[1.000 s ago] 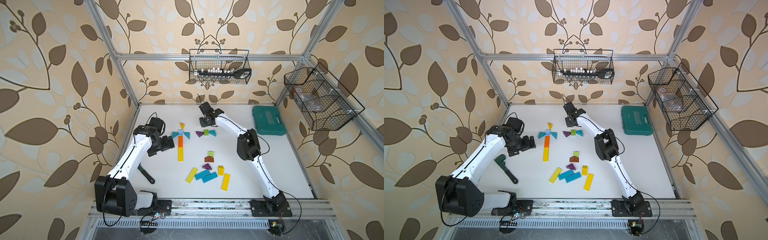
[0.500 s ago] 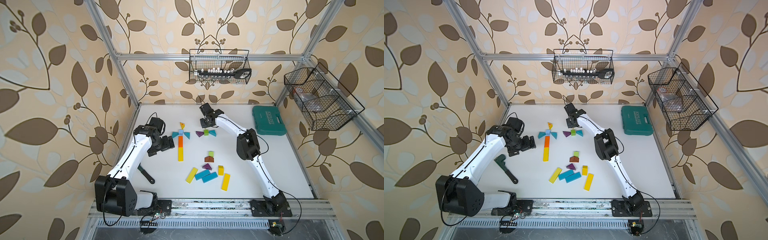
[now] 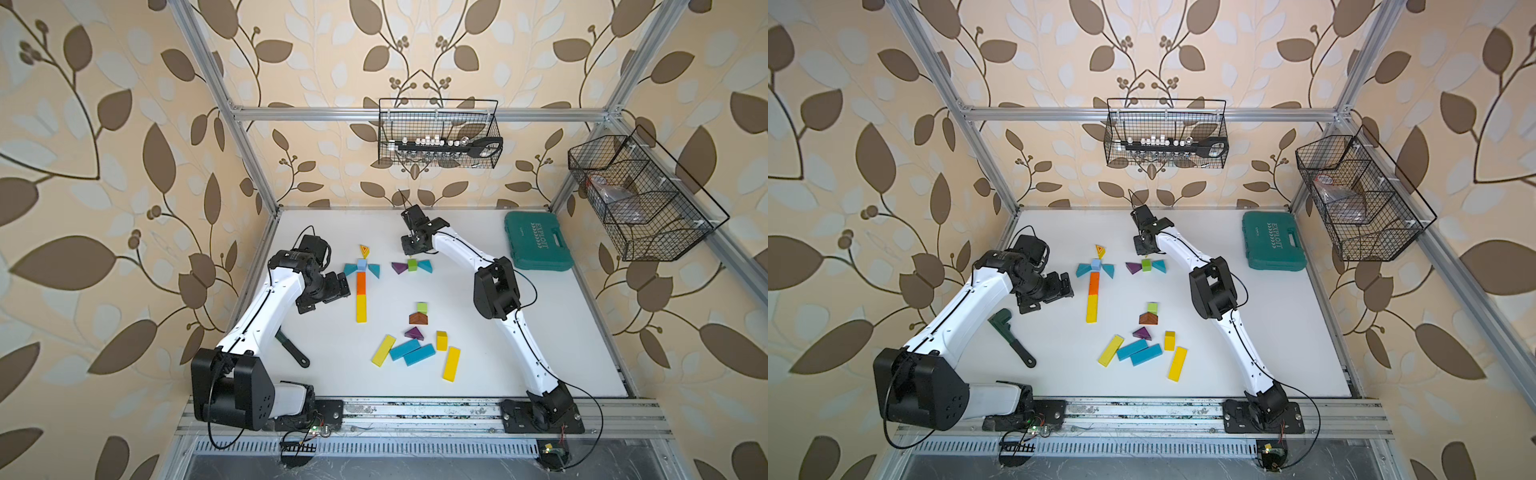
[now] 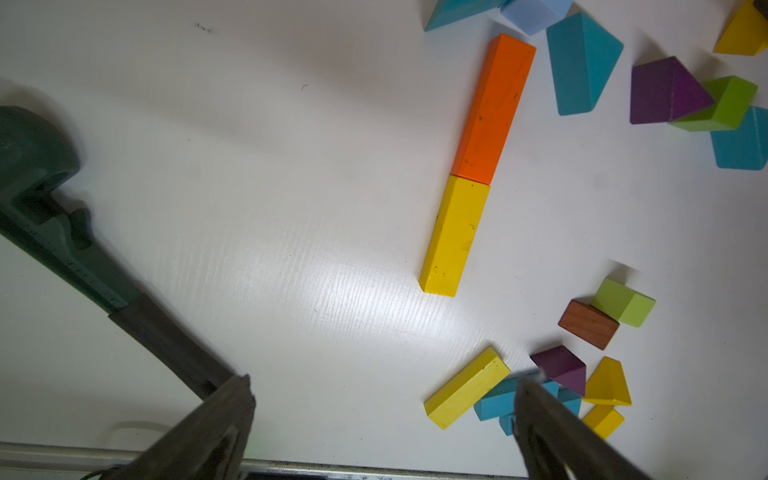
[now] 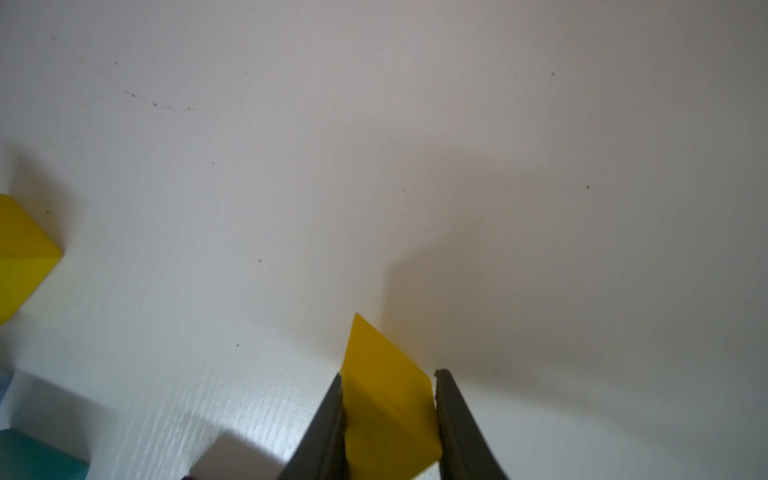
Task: Assemble a small pinwheel with building blocks
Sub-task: Assemble the building block at the center of the board.
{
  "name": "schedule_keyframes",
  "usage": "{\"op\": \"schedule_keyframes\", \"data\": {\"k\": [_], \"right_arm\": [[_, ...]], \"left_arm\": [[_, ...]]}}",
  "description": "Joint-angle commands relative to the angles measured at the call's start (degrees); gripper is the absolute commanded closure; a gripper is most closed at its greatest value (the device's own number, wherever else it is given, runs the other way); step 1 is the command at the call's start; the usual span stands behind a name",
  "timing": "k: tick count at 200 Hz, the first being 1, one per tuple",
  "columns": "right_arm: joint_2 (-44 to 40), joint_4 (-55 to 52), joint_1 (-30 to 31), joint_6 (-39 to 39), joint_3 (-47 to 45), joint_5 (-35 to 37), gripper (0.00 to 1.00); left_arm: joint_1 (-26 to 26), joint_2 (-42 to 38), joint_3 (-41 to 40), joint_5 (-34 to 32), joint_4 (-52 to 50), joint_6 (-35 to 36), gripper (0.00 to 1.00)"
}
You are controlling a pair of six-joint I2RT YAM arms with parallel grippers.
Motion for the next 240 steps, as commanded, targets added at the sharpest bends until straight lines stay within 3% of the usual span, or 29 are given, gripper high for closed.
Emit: {"op": "schedule_keyframes", "data": {"k": [1, 157, 240], "right_arm": [[3.1, -1.1, -0.1, 0.9, 1.4, -1.0, 0.78], [3.0, -1.2, -0.3, 2.1, 0.9, -1.4, 0.63], [-4.9, -0.3, -1.1, 1.8, -0.2, -3.9, 0.55]], "left_arm": [[0.7, 0.2, 0.0, 1.1, -0.1, 0.8, 0.01], [1.1, 0.4, -0.1, 1.4, -0.3, 0.9, 0.01], [1.1, 0.0, -0.3, 1.2, 0.0, 0.4, 0.01]]}}
